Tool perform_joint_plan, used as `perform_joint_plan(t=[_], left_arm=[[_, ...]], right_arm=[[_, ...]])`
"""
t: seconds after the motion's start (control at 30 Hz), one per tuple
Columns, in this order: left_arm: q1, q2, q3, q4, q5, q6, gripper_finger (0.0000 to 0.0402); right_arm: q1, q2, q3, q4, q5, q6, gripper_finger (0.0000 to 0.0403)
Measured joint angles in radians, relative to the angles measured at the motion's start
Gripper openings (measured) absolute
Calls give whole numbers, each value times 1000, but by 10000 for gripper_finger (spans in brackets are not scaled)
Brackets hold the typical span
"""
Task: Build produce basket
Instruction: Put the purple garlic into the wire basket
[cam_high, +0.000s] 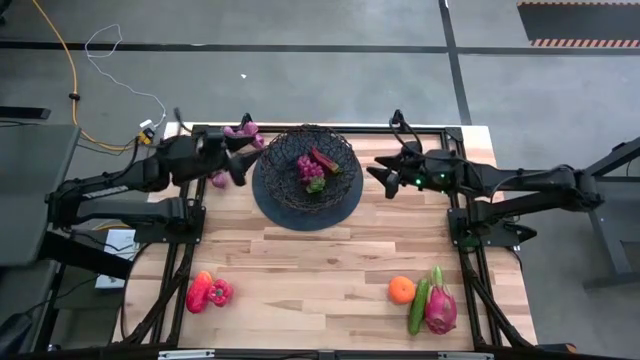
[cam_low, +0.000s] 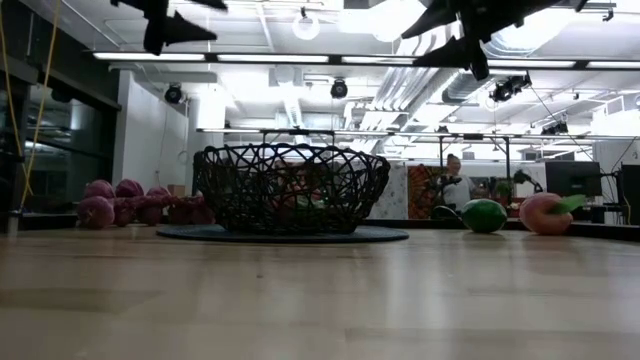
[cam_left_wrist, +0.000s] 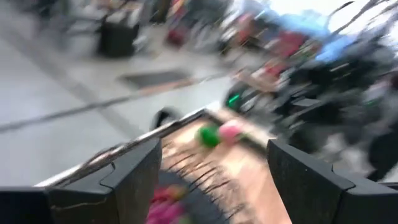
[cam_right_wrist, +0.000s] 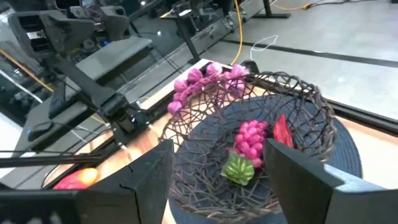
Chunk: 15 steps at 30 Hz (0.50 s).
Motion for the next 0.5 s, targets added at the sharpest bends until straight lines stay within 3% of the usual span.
perform_joint_plan(t=[0.17, 0.3, 0.5], left_arm=[[96, 203, 234, -421, -179, 6, 280], [227, 349, 357, -679, -180, -7, 280], [391, 533, 374, -868, -181, 0, 280]], right_arm=[[-22, 4, -1, -2, -9, 7, 239], [-28, 4, -1, -2, -9, -1, 239], [-29, 4, -1, -11, -9, -16, 239]])
